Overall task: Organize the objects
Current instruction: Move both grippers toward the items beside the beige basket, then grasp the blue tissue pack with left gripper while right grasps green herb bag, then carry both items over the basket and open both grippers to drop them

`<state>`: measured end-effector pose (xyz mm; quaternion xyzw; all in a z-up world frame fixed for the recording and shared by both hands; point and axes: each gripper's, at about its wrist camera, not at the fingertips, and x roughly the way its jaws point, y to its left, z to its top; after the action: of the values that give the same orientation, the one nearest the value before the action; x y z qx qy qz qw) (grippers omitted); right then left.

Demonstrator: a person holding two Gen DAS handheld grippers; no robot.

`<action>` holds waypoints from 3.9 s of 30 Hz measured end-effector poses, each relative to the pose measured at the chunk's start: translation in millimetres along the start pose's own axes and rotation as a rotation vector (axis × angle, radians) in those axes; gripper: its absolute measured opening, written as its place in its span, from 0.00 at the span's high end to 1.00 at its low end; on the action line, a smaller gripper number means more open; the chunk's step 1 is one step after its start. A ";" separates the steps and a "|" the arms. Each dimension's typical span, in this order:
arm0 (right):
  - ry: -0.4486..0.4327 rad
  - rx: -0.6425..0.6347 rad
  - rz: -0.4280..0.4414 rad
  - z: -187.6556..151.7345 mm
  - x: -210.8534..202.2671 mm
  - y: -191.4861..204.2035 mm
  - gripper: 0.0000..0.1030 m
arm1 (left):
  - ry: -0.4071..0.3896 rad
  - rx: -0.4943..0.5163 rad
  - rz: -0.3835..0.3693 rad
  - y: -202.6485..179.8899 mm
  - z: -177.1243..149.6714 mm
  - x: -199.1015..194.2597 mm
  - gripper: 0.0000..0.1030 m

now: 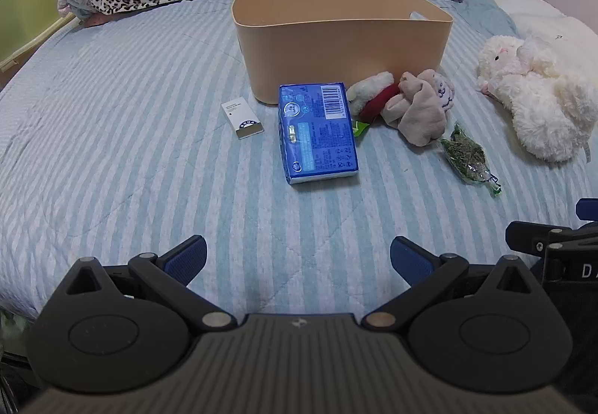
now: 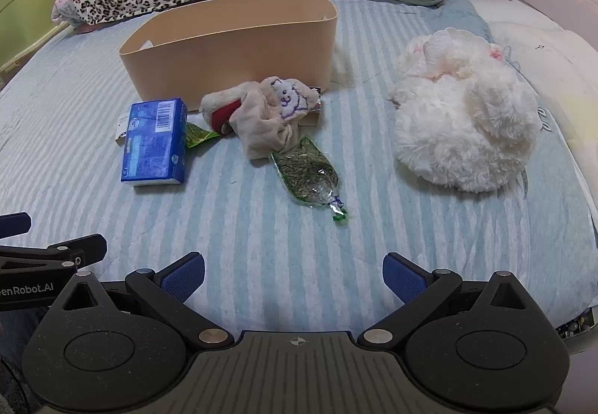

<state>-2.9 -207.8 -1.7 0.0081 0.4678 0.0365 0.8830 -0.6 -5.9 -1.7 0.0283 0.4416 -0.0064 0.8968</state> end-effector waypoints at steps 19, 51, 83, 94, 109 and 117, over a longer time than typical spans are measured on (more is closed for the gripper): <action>0.002 0.001 -0.003 0.6 0.5 -1.9 0.00 | -0.004 0.007 0.019 -0.6 0.7 -0.3 0.00; -0.020 -0.030 -0.054 18.7 35.6 -14.4 0.00 | 0.014 0.004 0.016 3.2 18.4 35.7 0.00; 0.055 -0.105 0.056 64.5 154.1 -21.3 0.00 | 0.059 -0.012 -0.047 -0.5 70.9 146.2 0.09; 0.040 -0.134 0.059 60.3 148.9 -18.4 0.18 | 0.057 -0.021 -0.092 20.9 67.0 131.4 0.35; -0.119 -0.073 0.070 86.4 87.2 -27.7 0.57 | -0.059 -0.086 -0.125 50.9 90.2 74.6 0.36; -0.258 -0.081 0.082 143.5 62.1 -15.9 0.57 | -0.167 -0.060 -0.102 47.2 132.5 53.2 0.36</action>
<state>151.3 -216.4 27.0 -0.0037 0.3477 0.0899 0.9333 138.5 34.5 38.8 -0.0215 0.3661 -0.0413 0.9294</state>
